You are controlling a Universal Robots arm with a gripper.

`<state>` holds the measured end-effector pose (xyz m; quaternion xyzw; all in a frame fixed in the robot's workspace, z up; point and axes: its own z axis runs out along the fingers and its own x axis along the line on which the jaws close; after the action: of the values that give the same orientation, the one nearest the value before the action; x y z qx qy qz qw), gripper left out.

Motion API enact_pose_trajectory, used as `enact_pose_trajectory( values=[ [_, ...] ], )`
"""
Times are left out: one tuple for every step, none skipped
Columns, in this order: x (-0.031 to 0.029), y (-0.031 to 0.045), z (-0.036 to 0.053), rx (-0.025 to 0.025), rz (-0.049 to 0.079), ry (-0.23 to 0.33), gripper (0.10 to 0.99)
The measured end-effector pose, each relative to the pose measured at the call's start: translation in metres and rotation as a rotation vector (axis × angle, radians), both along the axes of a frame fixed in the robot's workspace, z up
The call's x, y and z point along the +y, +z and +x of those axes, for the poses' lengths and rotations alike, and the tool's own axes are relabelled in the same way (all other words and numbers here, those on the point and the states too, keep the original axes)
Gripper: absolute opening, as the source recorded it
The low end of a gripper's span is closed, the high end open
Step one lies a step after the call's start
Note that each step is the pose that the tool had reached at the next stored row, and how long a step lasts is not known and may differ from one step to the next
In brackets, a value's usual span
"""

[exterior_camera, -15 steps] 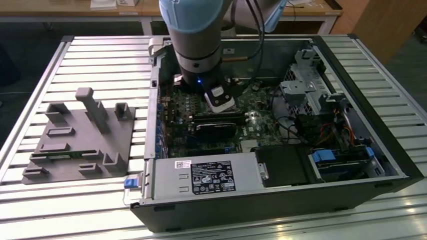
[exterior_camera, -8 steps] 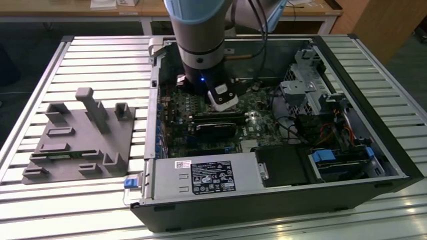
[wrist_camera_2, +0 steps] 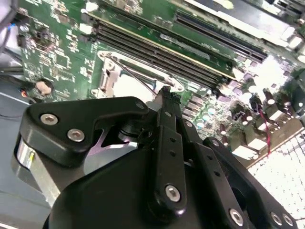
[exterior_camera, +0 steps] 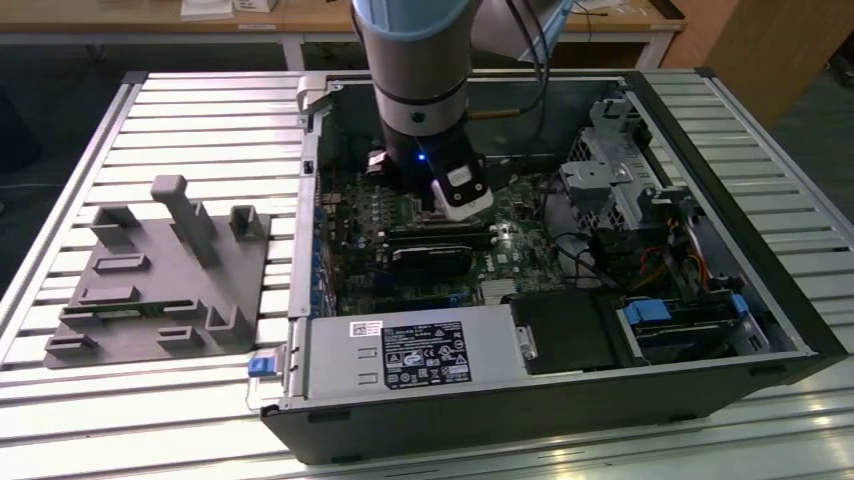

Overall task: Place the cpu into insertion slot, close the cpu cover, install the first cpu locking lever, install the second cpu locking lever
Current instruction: 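Install the second cpu locking lever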

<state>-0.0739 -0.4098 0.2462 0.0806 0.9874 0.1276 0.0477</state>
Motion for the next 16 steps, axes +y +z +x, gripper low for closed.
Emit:
enact_pose_trajectory(
  values=[
    [0.0001,0.0,0.002,0.0002,-0.001,0.0,0.106],
    [0.0003,0.0,0.0038,0.0004,-0.002,0.0,0.106],
    [0.0005,0.0,0.0046,0.0005,-0.003,0.0,0.106],
    [0.0007,-0.0002,0.0046,0.0004,-0.003,0.0,0.106],
    [0.0009,-0.0009,0.0046,0.0003,-0.004,0.0,0.106],
    [0.0011,-0.002,0.0046,0.0004,-0.004,0.0,0.106],
    [0.0013,-0.0033,0.0046,0.0005,-0.004,0.0,0.106],
    [0.0015,-0.0047,0.0046,0.0004,-0.004,0.0,0.106],
    [0.0016,-0.0056,0.0046,0.0004,-0.004,0.0,0.106],
    [0.0016,-0.0057,0.0046,0.0005,-0.005,0.0,0.106],
    [0.0016,-0.0057,0.0046,0.0005,-0.005,0.0,0.106],
    [0.0016,-0.0057,0.0046,0.0006,-0.005,0.0,0.106],
    [0.0016,-0.0059,0.0046,0.0005,-0.005,0.0,0.106],
    [0.0016,-0.006,0.0046,0.0004,-0.004,0.0,0.106],
    [0.0016,-0.0061,0.0046,0.0022,-0.005,0.0,0.106],
    [0.0017,-0.0063,0.0047,0.011,-0.004,0.0,0.106]
  ],
)
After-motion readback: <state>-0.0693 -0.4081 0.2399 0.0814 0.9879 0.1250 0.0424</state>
